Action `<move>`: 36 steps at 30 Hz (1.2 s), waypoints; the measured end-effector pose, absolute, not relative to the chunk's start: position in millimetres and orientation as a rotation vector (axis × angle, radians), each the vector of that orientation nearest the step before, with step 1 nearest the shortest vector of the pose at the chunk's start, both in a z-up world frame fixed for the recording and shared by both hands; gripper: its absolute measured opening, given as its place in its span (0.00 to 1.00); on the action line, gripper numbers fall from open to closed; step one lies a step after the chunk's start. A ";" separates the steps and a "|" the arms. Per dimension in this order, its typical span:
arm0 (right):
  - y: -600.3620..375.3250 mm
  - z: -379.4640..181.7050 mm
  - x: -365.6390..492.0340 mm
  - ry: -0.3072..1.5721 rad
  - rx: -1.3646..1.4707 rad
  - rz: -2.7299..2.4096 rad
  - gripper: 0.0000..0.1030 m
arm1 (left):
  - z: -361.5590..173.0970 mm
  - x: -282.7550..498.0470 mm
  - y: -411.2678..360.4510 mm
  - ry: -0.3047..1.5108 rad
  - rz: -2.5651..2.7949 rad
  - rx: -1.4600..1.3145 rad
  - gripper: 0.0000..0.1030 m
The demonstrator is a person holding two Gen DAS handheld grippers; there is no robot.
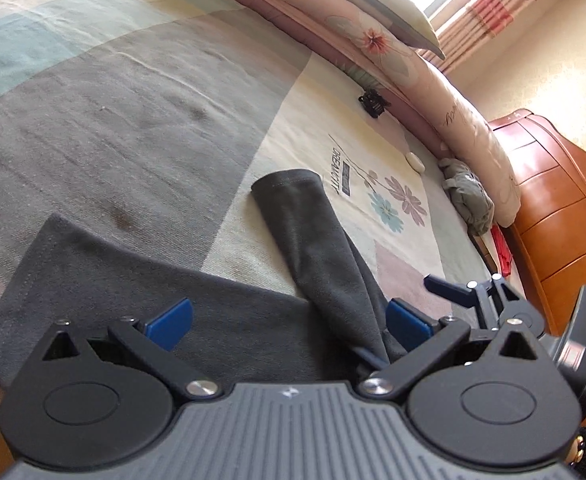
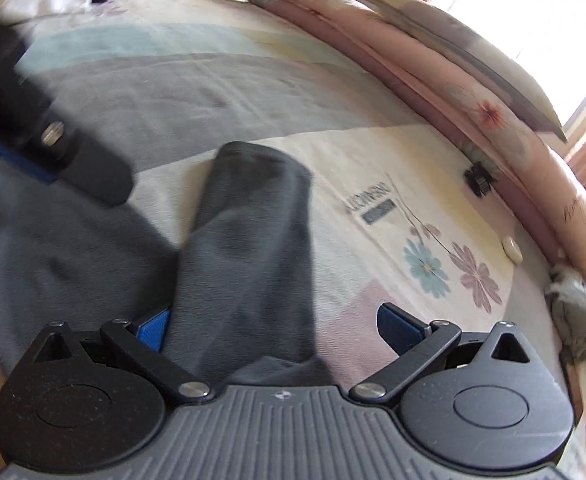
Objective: Fold clothes
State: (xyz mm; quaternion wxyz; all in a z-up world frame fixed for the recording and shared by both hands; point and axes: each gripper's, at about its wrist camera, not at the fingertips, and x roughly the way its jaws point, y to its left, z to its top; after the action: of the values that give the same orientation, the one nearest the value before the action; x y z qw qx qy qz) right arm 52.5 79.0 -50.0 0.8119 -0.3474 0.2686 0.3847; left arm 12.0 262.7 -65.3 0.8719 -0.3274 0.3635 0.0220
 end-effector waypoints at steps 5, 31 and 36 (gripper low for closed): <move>47.9 -40.6 97.2 0.683 -0.542 0.758 1.00 | -67.7 31.7 251.2 0.772 -0.020 -0.687 0.99; -11.1 -27.2 105.2 0.761 -0.328 0.759 1.00 | -130.0 94.4 270.9 0.461 -0.239 -1.151 0.95; -20.9 -20.0 99.7 0.737 -0.324 0.743 1.00 | -130.6 107.2 270.5 0.563 -0.104 -1.074 0.45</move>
State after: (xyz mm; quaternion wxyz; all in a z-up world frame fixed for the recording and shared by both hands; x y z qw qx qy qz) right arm 99.7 -20.9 -20.0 0.8536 -0.1540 0.3503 0.3534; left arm 107.2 270.5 -130.6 0.8205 -0.5046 0.2644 -0.0487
